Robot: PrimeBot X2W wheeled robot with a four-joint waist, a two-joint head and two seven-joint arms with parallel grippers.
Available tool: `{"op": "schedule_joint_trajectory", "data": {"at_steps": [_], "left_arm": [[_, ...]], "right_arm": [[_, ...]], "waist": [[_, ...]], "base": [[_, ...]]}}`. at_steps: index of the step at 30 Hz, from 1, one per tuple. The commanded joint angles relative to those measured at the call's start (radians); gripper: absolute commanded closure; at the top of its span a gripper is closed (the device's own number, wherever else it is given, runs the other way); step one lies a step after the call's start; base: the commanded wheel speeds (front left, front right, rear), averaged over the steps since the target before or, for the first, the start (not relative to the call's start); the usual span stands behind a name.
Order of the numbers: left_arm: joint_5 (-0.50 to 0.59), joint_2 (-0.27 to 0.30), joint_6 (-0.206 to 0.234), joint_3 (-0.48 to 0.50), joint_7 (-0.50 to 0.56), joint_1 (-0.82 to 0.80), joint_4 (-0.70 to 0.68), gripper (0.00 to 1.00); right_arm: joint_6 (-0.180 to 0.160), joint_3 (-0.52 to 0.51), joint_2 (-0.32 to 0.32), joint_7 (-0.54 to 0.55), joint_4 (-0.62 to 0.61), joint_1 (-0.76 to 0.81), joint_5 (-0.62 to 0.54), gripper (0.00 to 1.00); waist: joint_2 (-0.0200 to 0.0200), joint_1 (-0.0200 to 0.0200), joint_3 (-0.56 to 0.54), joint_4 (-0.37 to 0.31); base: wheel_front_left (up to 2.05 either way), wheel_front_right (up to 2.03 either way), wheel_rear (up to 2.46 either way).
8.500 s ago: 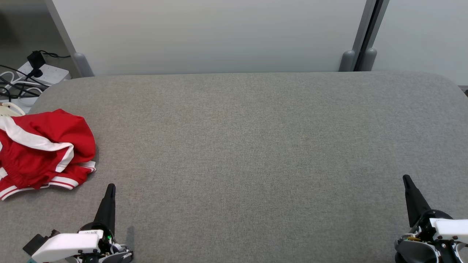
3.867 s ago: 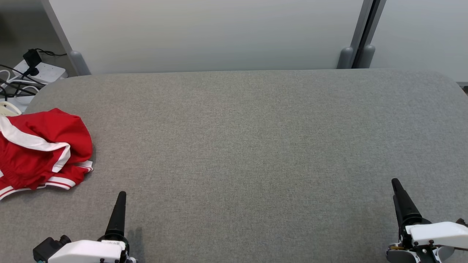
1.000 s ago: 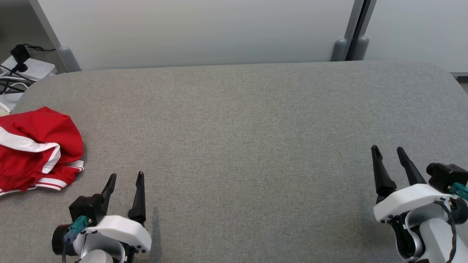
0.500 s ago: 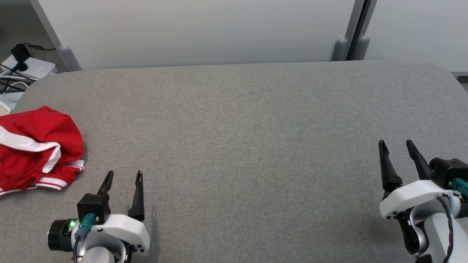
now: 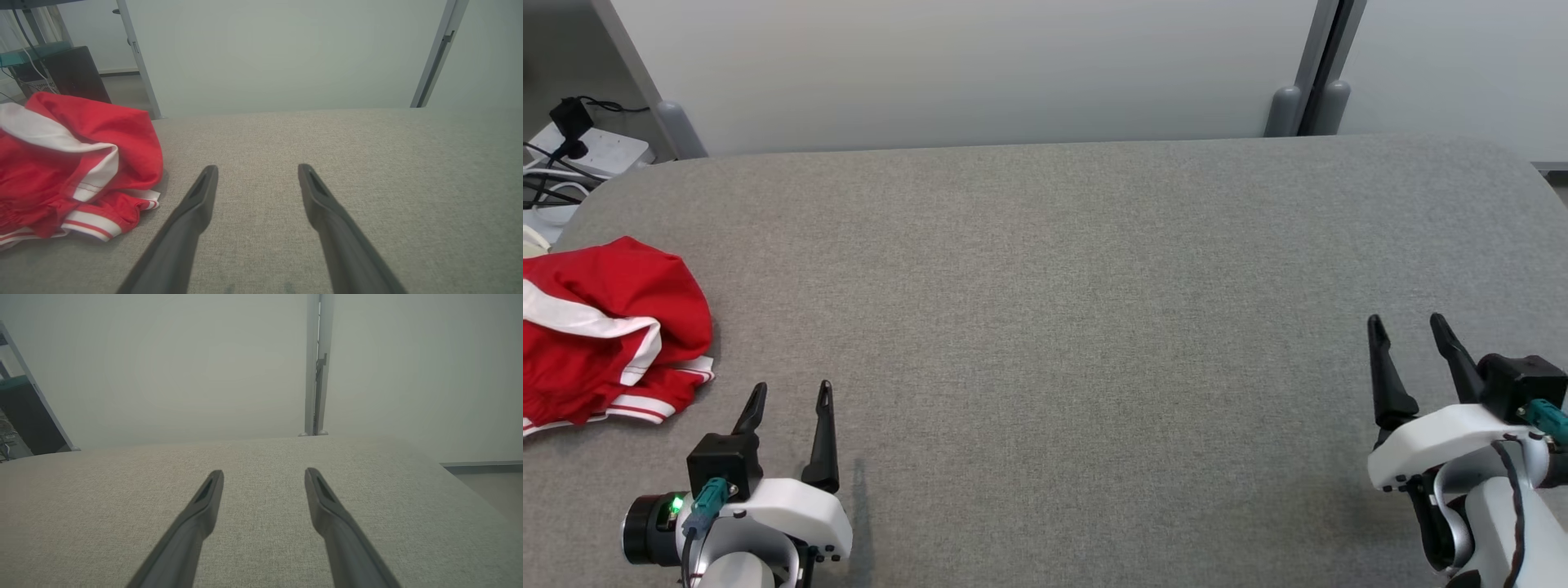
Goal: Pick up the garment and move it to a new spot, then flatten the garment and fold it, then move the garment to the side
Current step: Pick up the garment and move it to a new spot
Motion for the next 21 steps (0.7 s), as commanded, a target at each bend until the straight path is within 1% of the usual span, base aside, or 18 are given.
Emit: {"op": "schedule_joint_trajectory", "data": {"at_steps": [1,4,5,8,15,21], "left_arm": [[-0.011,0.022,0.010,0.027,-0.013,-0.043,-0.021,0.00],[-0.018,0.022,0.015,0.024,-0.013,-0.034,-0.020,0.00],[-0.018,0.022,0.015,0.024,-0.013,-0.034,-0.020,0.00],[-0.024,0.022,0.020,0.022,-0.013,-0.021,-0.022,0.00],[-0.031,0.022,0.025,0.039,-0.013,0.023,-0.023,0.00],[-0.025,0.022,0.011,0.062,-0.013,0.038,-0.008,0.00]], "right_arm": [[0.000,0.047,-0.006,-0.014,-0.025,-0.023,-0.014,0.00],[0.000,0.073,-0.008,-0.014,-0.031,-0.022,-0.007,0.00],[0.000,0.073,-0.008,-0.014,-0.031,-0.022,-0.007,0.00],[0.000,0.104,-0.007,-0.014,-0.034,-0.018,0.005,0.00],[0.000,0.179,0.000,-0.014,-0.025,-0.005,0.026,0.00],[0.000,0.206,0.006,-0.014,-0.024,0.005,0.044,0.00]], "waist": [[0.0000,0.0000,-0.001,0.013],[0.0000,0.0000,-0.004,0.045],[0.0000,0.0000,-0.004,0.045],[0.0000,0.0000,-0.010,0.092],[0.0000,0.0000,-0.029,0.221],[0.0000,0.0000,-0.038,0.337]], "base": [[0.00,0.00,0.00],[0.00,0.00,0.00],[0.00,0.00,0.00],[0.00,0.00,0.00],[0.00,0.00,0.00],[0.00,0.00,0.00]]}}
